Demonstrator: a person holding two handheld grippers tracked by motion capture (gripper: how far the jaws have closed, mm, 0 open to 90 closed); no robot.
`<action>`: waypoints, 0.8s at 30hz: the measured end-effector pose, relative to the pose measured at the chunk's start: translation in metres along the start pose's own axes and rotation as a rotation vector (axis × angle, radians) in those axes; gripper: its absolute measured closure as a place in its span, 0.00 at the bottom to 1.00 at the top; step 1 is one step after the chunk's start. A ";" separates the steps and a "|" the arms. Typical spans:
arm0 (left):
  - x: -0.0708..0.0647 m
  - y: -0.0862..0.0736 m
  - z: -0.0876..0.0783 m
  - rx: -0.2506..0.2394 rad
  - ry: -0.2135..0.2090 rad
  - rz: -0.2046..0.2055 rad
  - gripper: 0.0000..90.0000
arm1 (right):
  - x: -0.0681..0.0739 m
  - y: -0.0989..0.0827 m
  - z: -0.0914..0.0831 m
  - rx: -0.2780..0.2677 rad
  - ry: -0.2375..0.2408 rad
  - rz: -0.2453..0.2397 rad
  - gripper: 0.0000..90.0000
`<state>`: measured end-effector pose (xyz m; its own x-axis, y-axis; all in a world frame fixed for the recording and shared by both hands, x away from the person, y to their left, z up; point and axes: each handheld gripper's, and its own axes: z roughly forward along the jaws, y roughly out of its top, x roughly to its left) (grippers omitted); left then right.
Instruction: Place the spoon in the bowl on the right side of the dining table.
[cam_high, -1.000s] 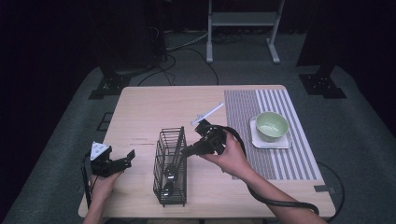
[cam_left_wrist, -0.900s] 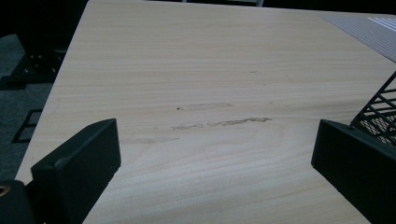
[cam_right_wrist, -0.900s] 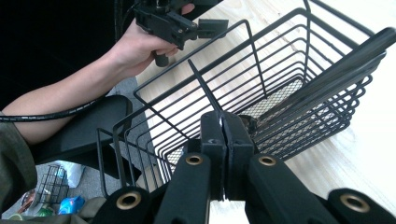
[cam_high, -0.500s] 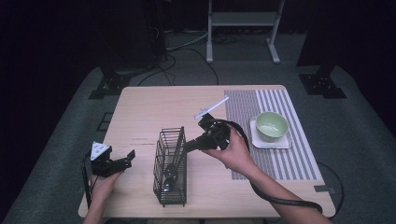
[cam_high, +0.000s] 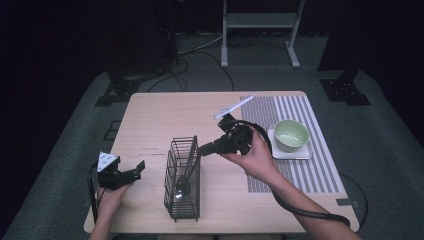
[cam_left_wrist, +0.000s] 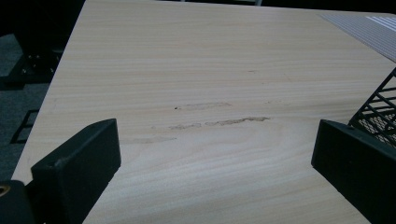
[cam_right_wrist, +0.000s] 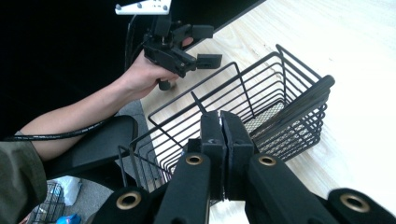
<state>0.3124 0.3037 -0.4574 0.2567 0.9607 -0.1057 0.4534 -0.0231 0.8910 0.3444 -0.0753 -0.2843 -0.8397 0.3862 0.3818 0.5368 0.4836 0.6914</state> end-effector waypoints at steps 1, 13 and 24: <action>0.000 0.000 0.000 -0.003 0.001 0.001 0.00 | 0.001 0.002 -0.003 -0.004 -0.001 0.001 0.99; 0.000 0.000 0.000 -0.001 0.000 0.002 0.00 | 0.002 0.007 -0.015 -0.024 -0.004 0.005 0.99; 0.000 0.000 0.001 -0.001 0.000 0.002 0.00 | 0.004 0.014 -0.031 -0.056 -0.010 0.009 0.99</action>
<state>0.3128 0.3034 -0.4580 0.2575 0.9606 -0.1044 0.4523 -0.0244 0.8915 0.3459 -0.0907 -0.2539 -0.8338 0.3983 0.3823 0.5387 0.4353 0.7213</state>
